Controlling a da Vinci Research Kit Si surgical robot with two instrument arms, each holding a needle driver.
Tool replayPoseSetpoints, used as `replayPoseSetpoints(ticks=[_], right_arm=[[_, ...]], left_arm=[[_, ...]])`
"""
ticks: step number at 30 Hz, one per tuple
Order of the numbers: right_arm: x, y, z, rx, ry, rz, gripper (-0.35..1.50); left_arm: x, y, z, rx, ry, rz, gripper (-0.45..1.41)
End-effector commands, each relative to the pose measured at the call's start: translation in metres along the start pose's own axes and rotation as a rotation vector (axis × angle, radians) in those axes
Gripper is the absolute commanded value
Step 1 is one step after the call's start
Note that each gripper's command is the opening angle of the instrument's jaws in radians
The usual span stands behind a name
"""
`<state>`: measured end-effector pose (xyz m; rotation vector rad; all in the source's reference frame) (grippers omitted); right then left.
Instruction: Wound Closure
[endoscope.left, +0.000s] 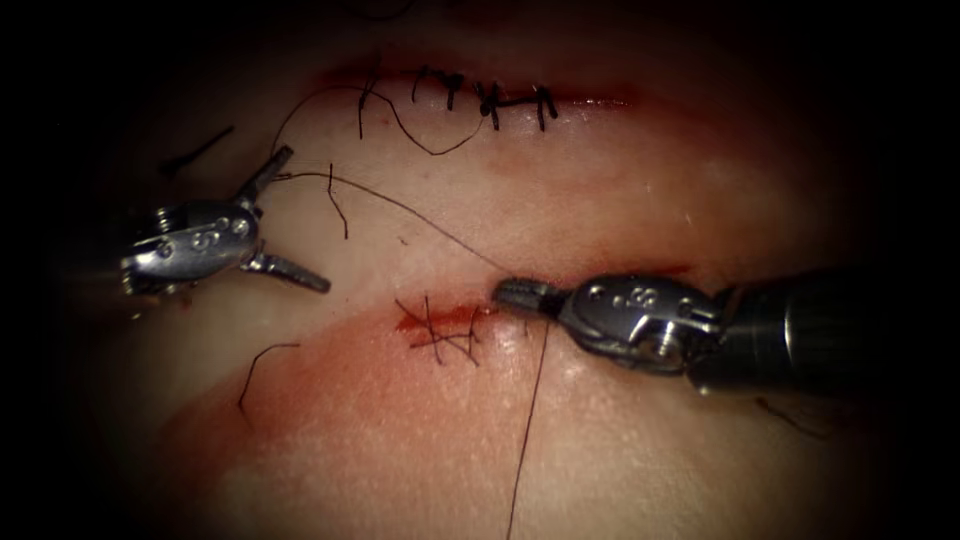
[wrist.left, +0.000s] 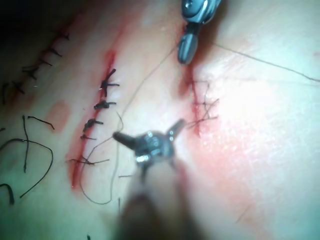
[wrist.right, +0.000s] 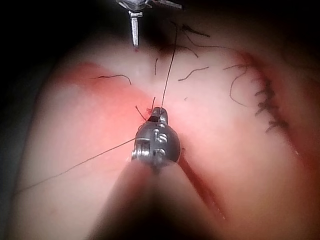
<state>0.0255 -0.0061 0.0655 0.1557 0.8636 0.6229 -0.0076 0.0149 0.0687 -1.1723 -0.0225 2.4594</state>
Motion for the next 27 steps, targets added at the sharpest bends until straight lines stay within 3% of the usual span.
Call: replayPoseSetpoints(ticks=[1, 12, 20, 27], right_arm=[[0.0014, 0.0026, 0.0005, -0.019, 0.002, -0.017, -0.35], [0.0071, 0.0113, -0.0009, -0.093, -0.021, -0.106, -0.35], [0.0101, 0.0162, -0.0026, -0.148, -0.041, -0.150, -0.35], [0.0125, 0.0184, -0.0032, -0.160, -0.039, -0.157, -0.35]], left_arm=[[-0.0001, 0.0006, 0.0005, 0.000, 0.012, -0.006, 1.28], [0.0003, 0.0080, -0.0008, -0.052, 0.119, -0.136, 1.26], [-0.0021, 0.0135, 0.0033, -0.135, 0.186, -0.202, 1.19], [-0.0027, 0.0186, 0.0086, -0.230, 0.211, -0.413, 1.14]])
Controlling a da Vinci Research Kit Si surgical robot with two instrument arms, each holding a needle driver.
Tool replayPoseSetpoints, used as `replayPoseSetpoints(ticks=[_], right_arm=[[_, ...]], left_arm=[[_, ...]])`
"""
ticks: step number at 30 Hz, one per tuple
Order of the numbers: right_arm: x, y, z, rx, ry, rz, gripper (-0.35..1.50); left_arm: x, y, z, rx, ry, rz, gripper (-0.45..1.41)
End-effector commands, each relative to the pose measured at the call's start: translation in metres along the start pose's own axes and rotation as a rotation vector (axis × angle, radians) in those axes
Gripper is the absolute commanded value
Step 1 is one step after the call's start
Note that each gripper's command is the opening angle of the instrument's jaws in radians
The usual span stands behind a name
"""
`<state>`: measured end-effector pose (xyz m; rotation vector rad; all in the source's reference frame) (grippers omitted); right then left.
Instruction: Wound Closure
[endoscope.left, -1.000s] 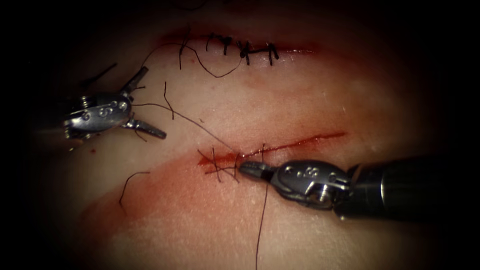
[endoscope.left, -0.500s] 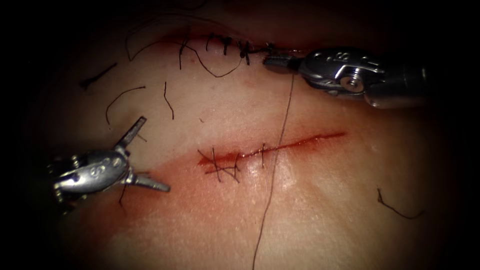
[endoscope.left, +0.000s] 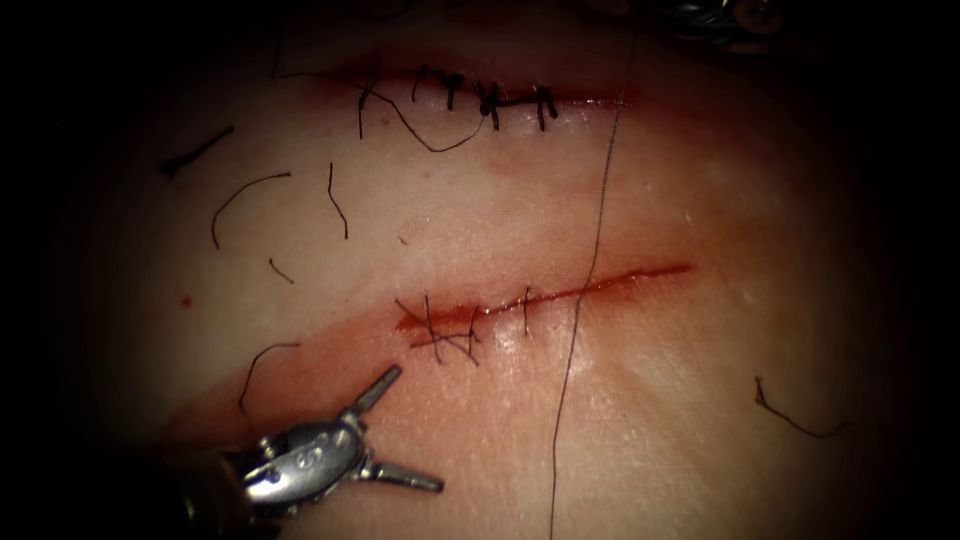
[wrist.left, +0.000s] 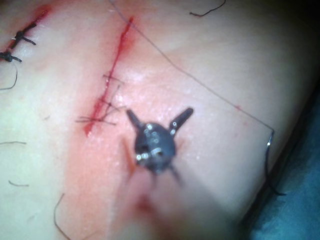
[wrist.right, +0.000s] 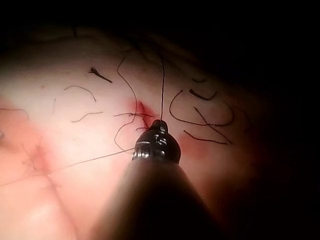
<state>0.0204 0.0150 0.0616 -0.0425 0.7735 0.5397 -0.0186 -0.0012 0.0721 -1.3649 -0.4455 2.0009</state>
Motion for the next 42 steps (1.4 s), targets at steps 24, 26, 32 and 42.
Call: replayPoseSetpoints(ticks=[24, 26, 32, 42], right_arm=[[0.0023, 0.0021, 0.0010, -0.045, 0.000, -0.035, 1.30], [0.0024, 0.0019, 0.0009, -0.046, 0.000, -0.035, 1.31], [0.0024, 0.0012, 0.0006, -0.049, 0.001, -0.037, 1.31], [0.0018, -0.0010, -0.0001, -0.057, 0.007, -0.048, 1.31]], left_arm=[[-0.0007, 0.0032, 0.0066, -0.253, 0.085, -0.278, 1.03], [-0.0009, 0.0032, 0.0076, -0.267, 0.082, -0.281, 1.03], [-0.0028, 0.0026, 0.0096, -0.291, 0.069, -0.313, 1.03], [-0.0049, 0.0005, 0.0108, -0.311, 0.067, -0.365, 0.99]])
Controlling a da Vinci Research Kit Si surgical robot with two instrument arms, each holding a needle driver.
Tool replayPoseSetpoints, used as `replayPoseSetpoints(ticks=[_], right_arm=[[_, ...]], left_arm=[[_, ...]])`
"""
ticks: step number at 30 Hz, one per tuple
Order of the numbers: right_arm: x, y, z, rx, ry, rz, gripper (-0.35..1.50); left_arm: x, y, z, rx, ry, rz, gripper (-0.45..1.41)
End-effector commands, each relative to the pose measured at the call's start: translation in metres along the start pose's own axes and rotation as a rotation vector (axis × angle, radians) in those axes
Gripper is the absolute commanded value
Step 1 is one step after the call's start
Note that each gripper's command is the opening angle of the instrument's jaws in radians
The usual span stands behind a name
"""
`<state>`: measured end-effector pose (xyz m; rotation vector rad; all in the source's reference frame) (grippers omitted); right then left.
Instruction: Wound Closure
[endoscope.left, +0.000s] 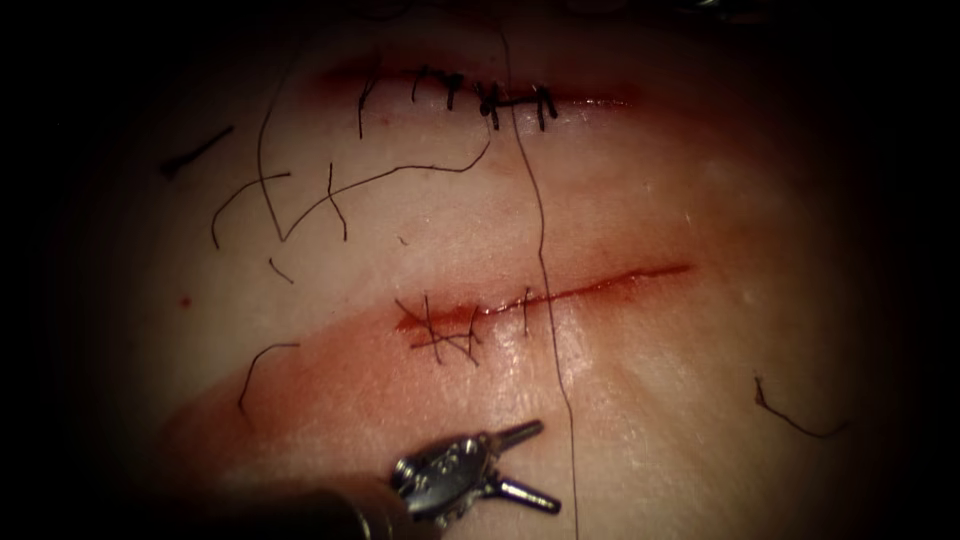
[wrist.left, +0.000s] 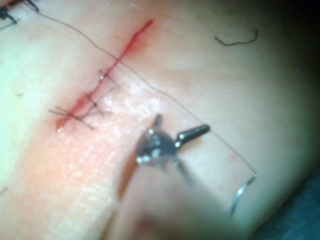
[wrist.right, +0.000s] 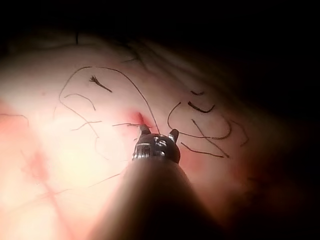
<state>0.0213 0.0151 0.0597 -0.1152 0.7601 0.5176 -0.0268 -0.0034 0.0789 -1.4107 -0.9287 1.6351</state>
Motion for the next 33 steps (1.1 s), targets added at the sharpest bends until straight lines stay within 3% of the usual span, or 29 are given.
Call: replayPoseSetpoints(ticks=[1, 16, 25, 27, 28, 29, 30, 32, 33], right_arm=[[-0.0002, -0.0004, 0.0007, 0.000, 0.002, -0.001, 1.31], [-0.0006, -0.0008, 0.0004, 0.000, 0.005, -0.006, 1.31], [-0.0013, -0.0011, -0.0002, 0.002, 0.009, -0.013, 1.31], [-0.0014, -0.0015, -0.0004, 0.001, 0.010, -0.015, 1.31], [-0.0015, -0.0016, -0.0005, 0.000, 0.011, -0.016, 1.31], [-0.0016, -0.0018, -0.0007, 0.001, 0.012, -0.018, 1.31], [-0.0017, -0.0019, -0.0009, 0.001, 0.013, -0.019, 1.31], [-0.0020, -0.0023, -0.0014, 0.002, 0.016, -0.023, 1.31], [-0.0022, -0.0026, -0.0019, 0.003, 0.018, -0.026, 1.31]], left_arm=[[-0.0007, -0.0002, 0.0008, -0.005, 0.005, -0.006, 0.98], [-0.0006, 0.0003, 0.0033, -0.044, 0.034, -0.032, 0.89], [-0.0003, -0.0001, 0.0040, -0.052, 0.044, -0.035, 0.72], [-0.0002, -0.0003, 0.0040, -0.053, 0.044, -0.035, 0.56], [-0.0002, -0.0004, 0.0040, -0.054, 0.043, -0.035, 0.35], [-0.0002, -0.0005, 0.0039, -0.056, 0.042, -0.035, -0.01], [-0.0001, -0.0006, 0.0037, -0.061, 0.043, -0.034, -0.22], [-0.0001, -0.0008, 0.0034, -0.068, 0.050, 0.026, -0.45], [0.0000, -0.0009, 0.0033, -0.069, 0.053, 0.061, -0.45]])
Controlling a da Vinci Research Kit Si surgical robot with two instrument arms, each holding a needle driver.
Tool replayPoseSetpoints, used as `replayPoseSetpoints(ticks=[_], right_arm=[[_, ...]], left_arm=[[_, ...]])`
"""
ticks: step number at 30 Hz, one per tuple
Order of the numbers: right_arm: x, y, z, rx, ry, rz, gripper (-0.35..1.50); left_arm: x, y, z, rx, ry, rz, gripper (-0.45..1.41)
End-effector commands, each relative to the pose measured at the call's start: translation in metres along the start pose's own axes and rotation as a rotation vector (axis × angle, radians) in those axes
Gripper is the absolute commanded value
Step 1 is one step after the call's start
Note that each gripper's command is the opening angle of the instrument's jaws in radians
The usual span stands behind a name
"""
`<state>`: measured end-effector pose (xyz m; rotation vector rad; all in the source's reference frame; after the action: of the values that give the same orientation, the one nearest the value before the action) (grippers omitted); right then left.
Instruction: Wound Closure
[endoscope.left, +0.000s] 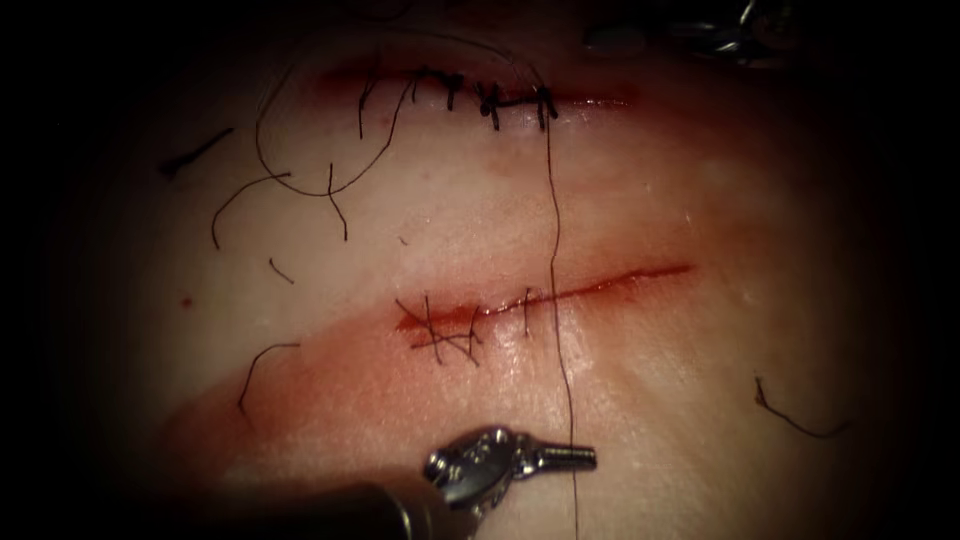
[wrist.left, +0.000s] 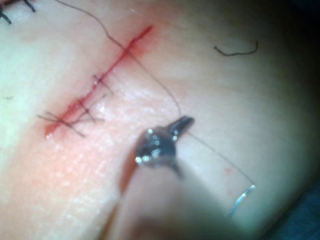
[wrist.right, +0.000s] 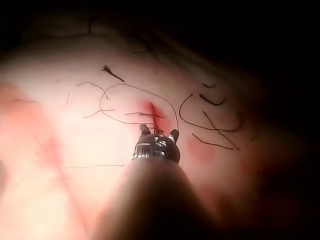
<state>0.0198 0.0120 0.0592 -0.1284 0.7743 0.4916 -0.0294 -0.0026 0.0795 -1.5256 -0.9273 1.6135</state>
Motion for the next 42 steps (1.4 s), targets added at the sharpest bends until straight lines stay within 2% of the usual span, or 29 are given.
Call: replayPoseSetpoints(ticks=[1, 5, 11, 16, 19, 25, 33, 40, 42], right_arm=[[-0.0005, -0.0009, 0.0000, 0.002, 0.003, -0.003, 1.31], [-0.0016, -0.0034, -0.0019, -0.004, 0.015, -0.019, 1.38], [-0.0041, -0.0095, -0.0053, 0.000, 0.018, -0.009, 1.43], [-0.0065, -0.0143, -0.0087, 0.015, 0.014, 0.012, 1.43], [-0.0077, -0.0162, -0.0108, 0.018, 0.020, 0.031, 1.43], [-0.0105, -0.0210, -0.0134, 0.025, 0.016, 0.069, 1.43], [-0.0137, -0.0260, -0.0128, 0.062, 0.021, 0.116, 1.43], [-0.0151, -0.0279, -0.0109, 0.070, 0.025, 0.143, 1.45], [-0.0153, -0.0285, -0.0102, 0.074, 0.026, 0.145, 1.45]], left_arm=[[-0.0006, -0.0003, 0.0006, -0.011, 0.006, 0.024, -0.45], [0.0009, -0.0004, 0.0005, -0.012, 0.014, 0.044, -0.45], [0.0045, -0.0007, 0.0007, -0.018, 0.025, 0.072, -0.45], [0.0088, -0.0016, 0.0014, -0.006, 0.026, 0.113, -0.45], [0.0113, -0.0026, 0.0017, 0.003, 0.016, 0.136, -0.45], [0.0159, -0.0054, 0.0006, 0.048, 0.022, 0.181, -0.40], [0.0204, -0.0094, -0.0010, 0.120, 0.044, 0.221, -0.38], [0.0215, -0.0108, 0.0001, 0.139, 0.043, 0.228, -0.33], [0.0217, -0.0111, 0.0008, 0.149, 0.040, 0.227, -0.23]])
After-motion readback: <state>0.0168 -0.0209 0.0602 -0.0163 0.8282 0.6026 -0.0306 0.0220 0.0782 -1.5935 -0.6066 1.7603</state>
